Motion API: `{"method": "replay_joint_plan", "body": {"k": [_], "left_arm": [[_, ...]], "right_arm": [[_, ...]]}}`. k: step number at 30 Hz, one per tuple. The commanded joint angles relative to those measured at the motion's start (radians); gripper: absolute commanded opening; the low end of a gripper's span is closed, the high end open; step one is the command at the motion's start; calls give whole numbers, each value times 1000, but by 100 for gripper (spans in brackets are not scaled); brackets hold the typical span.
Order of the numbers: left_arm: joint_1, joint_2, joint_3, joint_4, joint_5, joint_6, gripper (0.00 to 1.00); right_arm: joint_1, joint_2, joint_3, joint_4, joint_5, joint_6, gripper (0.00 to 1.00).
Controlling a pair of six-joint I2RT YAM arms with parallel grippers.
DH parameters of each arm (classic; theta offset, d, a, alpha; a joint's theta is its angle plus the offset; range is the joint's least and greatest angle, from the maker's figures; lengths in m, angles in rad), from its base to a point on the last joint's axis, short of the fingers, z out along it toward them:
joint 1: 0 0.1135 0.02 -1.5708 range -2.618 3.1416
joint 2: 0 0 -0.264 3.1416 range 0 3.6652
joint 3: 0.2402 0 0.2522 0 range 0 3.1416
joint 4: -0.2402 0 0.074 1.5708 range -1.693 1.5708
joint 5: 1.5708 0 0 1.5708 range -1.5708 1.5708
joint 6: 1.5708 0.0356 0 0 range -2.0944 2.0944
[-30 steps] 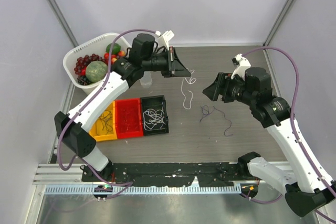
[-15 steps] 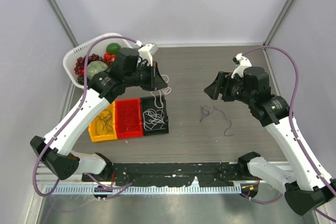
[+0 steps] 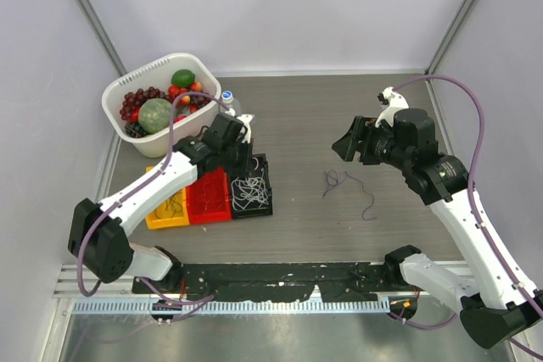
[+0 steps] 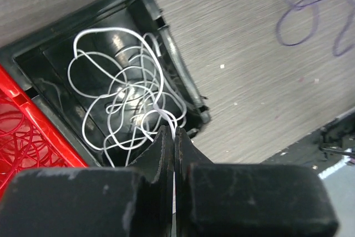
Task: Untangle the cables
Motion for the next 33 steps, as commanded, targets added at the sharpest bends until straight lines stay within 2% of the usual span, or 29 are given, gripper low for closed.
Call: {"method": "replay_joint_plan", "body": {"k": [1,4,5,9,16,18,21,23,28,33], "left_arm": [[3,87,-50,60,-65,28,0],[3,148,-61,49,-127,42,0],[3,157,-53,42,-160,51,4],[-14,130,-15,26,-164,76,37],[-59,-8,-7,69,-105,79,67],[-79,-37,-1,116,-95,81,75],[-109,-27,20,196,-37,85,73],[-134,15,42,258,31,82,72],[-210,237,131,370,207,91,77],[-264,542,321,345,292,76,77]], "right_arm": [[1,-26,20,2,26,1,73],[-1,-26,19,1,27,2,73],[1,-26,17,-2,27,1,73],[1,-26,15,-17,33,1,73],[1,2,-11,-63,99,13,73],[1,28,-1,-119,211,44,73],[-7,83,2,-190,345,51,73],[-21,129,-6,-230,365,65,73],[-97,218,-78,-247,308,94,73],[-220,250,-161,-193,201,73,72]]}}
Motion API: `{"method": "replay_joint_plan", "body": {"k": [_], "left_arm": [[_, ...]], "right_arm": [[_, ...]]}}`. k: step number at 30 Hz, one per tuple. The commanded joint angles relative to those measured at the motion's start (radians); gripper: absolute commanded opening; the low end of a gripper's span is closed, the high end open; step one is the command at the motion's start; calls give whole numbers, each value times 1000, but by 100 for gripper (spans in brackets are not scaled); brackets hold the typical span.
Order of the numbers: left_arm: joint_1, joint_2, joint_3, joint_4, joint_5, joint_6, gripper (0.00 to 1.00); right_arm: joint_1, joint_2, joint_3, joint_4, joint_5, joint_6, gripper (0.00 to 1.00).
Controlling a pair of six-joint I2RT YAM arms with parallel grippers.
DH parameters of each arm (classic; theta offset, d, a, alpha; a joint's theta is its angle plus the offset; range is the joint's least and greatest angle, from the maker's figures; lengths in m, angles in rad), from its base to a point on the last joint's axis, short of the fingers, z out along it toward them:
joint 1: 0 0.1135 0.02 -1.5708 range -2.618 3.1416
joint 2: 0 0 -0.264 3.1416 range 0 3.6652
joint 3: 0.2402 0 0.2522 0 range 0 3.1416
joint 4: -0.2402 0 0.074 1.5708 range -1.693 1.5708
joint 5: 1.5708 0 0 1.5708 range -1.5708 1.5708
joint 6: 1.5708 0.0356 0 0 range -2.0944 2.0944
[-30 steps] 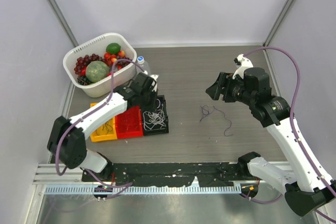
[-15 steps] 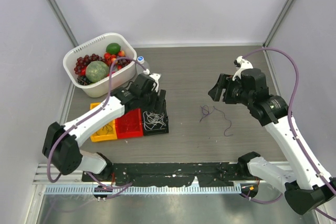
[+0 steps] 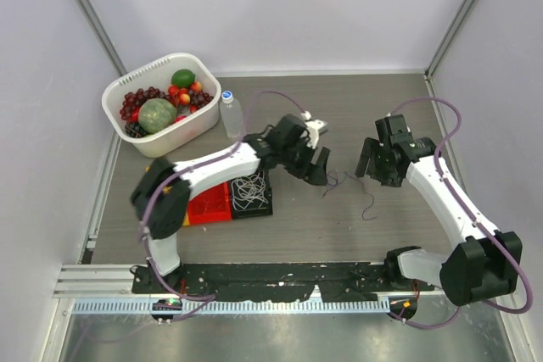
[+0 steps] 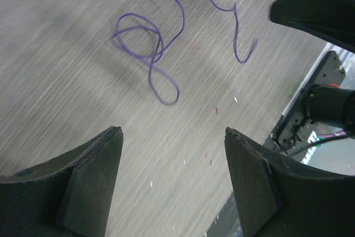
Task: Untangle the cables
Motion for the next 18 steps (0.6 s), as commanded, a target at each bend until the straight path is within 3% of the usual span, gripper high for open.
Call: {"method": "replay_joint_plan", "body": {"k": [1,6,9,11,13,15,18], "left_arm": [[-46,202,140,32,117,-1,77],[-77,352,260,9,78,-25,78],[-77,403,304,-31,45,-13,67],[-77,406,317,-61,20,25,48],[-77,386,329,-95,-8,53,22],[-77,345,315,-100,-15,65,10],[-77,283,279,-87,-6,65,2]], "right_arm": [[-82,-2,-39,29,-73,-2,72],[-90,6,-101,44,-122,-14,72],[-90,10,-139,64,-128,-17,72],[-90,16,-142,74,-127,-17,72],[-90,30,-144,87,-121,-20,72],[-91,53,-145,103,-107,-23,72],[-91,111,-147,132,-104,-33,71]]}}
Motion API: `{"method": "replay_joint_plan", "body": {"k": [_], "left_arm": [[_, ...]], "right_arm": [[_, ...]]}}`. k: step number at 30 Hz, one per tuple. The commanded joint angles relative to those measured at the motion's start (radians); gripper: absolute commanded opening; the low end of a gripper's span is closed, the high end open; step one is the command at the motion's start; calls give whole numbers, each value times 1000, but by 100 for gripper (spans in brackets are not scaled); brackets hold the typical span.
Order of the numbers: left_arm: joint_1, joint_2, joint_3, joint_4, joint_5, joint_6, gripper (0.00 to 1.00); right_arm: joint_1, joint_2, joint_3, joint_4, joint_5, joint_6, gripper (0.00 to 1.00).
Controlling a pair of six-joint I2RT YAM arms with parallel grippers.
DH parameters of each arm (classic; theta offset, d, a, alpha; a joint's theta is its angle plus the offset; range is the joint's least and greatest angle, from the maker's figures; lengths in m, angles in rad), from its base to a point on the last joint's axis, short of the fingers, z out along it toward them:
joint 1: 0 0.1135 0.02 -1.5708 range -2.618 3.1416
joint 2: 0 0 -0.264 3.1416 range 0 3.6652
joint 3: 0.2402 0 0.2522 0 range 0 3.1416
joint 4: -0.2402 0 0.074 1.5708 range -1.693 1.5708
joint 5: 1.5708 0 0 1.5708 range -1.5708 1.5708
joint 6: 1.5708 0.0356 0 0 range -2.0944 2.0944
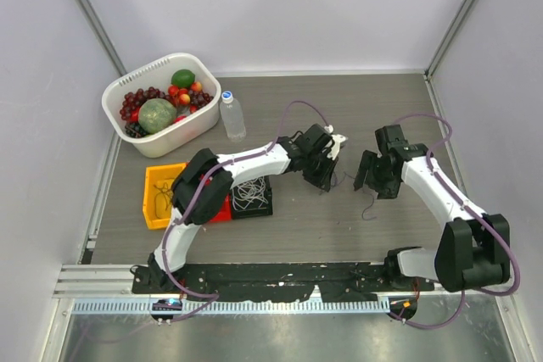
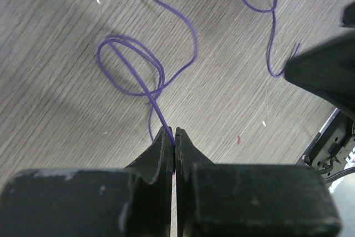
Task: Untangle the cables
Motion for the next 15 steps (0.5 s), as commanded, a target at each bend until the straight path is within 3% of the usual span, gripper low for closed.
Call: {"method": "replay_joint_plan", "body": {"k": [1,8,15], "left_arm": [[3,-132,-13,-18,-3,27,0],[3,-190,-10,-61,54,7,0],[6,-235,-2,-98,63,10,0]], "right_arm": [[1,79,-4,86,7,-27,70],[1,225,17,157,78,-107,70],[1,325,13,228,-16,-130,67]]}}
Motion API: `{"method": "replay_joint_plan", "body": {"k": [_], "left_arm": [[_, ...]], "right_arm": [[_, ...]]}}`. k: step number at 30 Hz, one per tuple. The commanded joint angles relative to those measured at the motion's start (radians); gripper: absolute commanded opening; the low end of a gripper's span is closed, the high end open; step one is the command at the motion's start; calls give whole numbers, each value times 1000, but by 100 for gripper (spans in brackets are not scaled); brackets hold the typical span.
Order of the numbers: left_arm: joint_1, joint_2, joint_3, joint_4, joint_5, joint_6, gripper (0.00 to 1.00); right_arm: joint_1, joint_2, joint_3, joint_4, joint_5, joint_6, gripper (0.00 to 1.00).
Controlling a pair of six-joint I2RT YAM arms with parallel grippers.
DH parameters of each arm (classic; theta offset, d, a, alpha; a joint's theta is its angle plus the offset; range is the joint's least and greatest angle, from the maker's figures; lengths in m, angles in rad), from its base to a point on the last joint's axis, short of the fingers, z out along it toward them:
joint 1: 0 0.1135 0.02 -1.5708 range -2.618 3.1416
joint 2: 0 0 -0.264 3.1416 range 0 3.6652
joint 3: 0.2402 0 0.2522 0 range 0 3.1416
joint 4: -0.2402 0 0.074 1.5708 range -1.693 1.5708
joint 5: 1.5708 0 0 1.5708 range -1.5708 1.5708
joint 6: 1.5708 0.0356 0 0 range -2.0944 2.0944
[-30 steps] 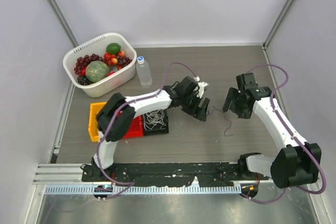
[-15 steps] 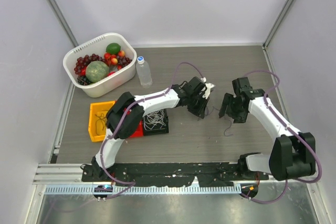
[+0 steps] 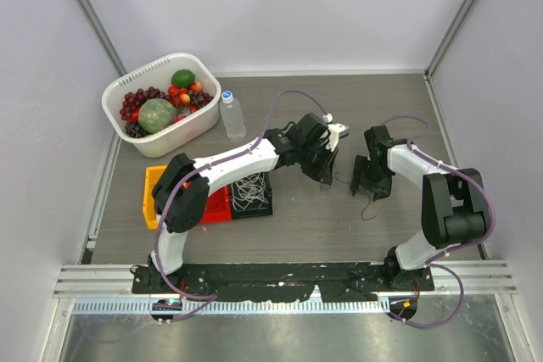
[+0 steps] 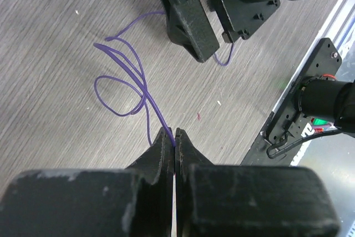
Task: Untangle the cables
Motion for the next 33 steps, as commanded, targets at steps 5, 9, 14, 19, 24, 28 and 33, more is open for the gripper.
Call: {"method": "replay_joint_plan", "body": {"k": [5,9,14,19,24,28,33], "left_arm": [[5,-111,27,-61,30,9,0],[5,-204,1,-51,-61,24,0],[7,-417,-123,74,-397,11,0],[7,-644,-251,185,-786,73,0],[13,-773,-271,191,-1019,182,0],[13,-839,-266,173,-1176,261,0],[25,-933,-281,202,-1329,369,0]], "right_arm": [[2,22,-20,127,-64,-33,48],[6,-36,-32,146,-62,-30,7],[4,-189,-13,85,94,48,1],[1,-324,61,-49,289,111,1],[-10,-358,104,-94,309,100,1],[-10,-360,122,-112,283,85,1],[74,-396,156,-65,182,-18,1]]}}
